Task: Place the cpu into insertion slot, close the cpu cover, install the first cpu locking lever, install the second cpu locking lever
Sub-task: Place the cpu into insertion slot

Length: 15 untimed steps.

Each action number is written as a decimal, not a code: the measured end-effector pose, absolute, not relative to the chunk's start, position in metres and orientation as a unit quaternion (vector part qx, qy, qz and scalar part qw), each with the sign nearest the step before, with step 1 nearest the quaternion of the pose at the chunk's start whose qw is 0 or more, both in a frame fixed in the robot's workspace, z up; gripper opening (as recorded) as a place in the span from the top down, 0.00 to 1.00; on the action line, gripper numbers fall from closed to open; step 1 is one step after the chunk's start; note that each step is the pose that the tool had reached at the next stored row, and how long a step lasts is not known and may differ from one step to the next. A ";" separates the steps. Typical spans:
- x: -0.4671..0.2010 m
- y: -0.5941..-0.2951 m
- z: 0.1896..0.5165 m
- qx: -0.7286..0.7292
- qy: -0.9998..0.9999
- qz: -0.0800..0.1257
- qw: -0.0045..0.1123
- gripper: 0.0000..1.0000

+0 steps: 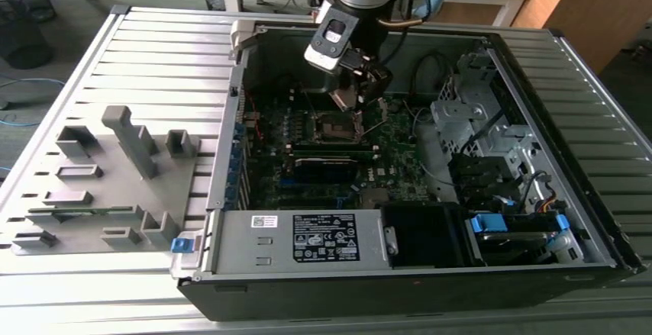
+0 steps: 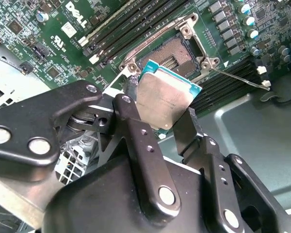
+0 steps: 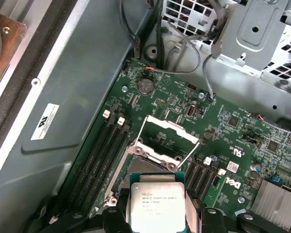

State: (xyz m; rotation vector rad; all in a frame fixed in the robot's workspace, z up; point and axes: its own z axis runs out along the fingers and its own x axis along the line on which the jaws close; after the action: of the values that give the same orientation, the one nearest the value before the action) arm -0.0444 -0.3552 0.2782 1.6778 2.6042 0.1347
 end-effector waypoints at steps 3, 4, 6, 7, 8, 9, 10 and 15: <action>-0.044 -0.355 0.278 0.541 0.840 0.043 0.020 0.46; -0.044 -0.355 0.278 0.541 0.840 0.043 0.020 0.46; -0.044 -0.355 0.278 0.547 0.836 0.043 0.021 0.46; -0.044 -0.355 0.278 0.553 0.832 0.043 0.021 0.46; -0.044 -0.355 0.278 0.559 0.828 0.043 0.021 0.46; -0.044 -0.355 0.278 0.566 0.823 0.043 0.022 0.46; -0.044 -0.355 0.278 0.573 0.818 0.043 0.022 0.46; -0.044 -0.355 0.277 0.599 0.799 0.042 0.023 0.46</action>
State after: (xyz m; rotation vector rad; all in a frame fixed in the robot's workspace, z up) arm -0.0444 -0.3553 0.2775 1.8556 2.4734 0.1294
